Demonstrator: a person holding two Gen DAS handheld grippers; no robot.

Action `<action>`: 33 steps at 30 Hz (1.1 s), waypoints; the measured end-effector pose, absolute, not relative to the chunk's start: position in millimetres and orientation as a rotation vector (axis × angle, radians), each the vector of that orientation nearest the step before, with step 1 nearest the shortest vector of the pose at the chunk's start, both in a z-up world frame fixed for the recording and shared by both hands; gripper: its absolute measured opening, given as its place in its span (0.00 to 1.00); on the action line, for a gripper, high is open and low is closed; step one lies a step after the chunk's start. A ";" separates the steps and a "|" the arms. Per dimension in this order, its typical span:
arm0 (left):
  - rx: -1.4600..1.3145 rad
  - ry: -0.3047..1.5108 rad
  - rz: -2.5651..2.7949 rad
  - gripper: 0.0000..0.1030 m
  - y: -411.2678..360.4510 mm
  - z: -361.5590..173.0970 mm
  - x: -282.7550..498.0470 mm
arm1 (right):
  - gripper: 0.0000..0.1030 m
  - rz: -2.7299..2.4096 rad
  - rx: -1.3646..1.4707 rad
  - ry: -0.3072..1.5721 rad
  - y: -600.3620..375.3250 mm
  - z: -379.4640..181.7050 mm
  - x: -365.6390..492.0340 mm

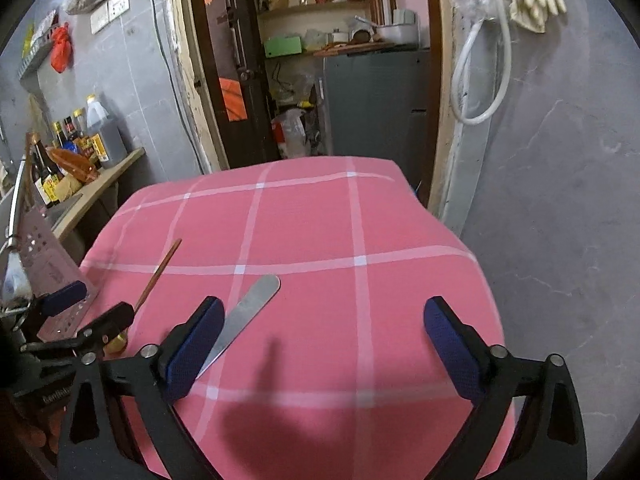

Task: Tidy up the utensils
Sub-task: 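Withdraw both tools from the holder back over the gold spoon and knife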

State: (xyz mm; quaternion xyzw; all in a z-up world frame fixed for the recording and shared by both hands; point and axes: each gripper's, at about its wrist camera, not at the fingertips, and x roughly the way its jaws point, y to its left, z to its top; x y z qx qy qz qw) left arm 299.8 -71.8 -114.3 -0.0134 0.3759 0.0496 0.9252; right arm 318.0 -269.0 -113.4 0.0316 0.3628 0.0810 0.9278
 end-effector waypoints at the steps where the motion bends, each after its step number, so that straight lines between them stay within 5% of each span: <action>1: -0.022 0.776 0.104 0.83 -70.8 -116.3 301.8 | 0.91 0.170 0.062 0.751 -265.4 -115.6 322.6; 5: -0.013 0.788 0.092 0.80 -71.6 -120.3 307.7 | 0.86 0.181 0.052 0.781 -254.4 -121.5 335.3; 9: -0.021 0.823 0.070 0.63 -70.0 -125.0 316.1 | 0.66 0.204 0.041 0.826 -244.0 -130.1 343.5; 12: -0.047 0.869 0.061 0.48 -66.3 -131.1 326.7 | 0.60 0.226 0.053 0.858 -238.4 -134.6 344.8; 22: -0.091 0.932 0.053 0.25 -54.0 -139.3 332.4 | 0.58 0.209 -0.023 0.954 -199.2 -153.0 352.2; 33: -0.102 0.972 0.018 0.15 -43.6 -139.5 332.8 | 0.52 0.108 -0.096 1.071 -178.2 -151.8 354.7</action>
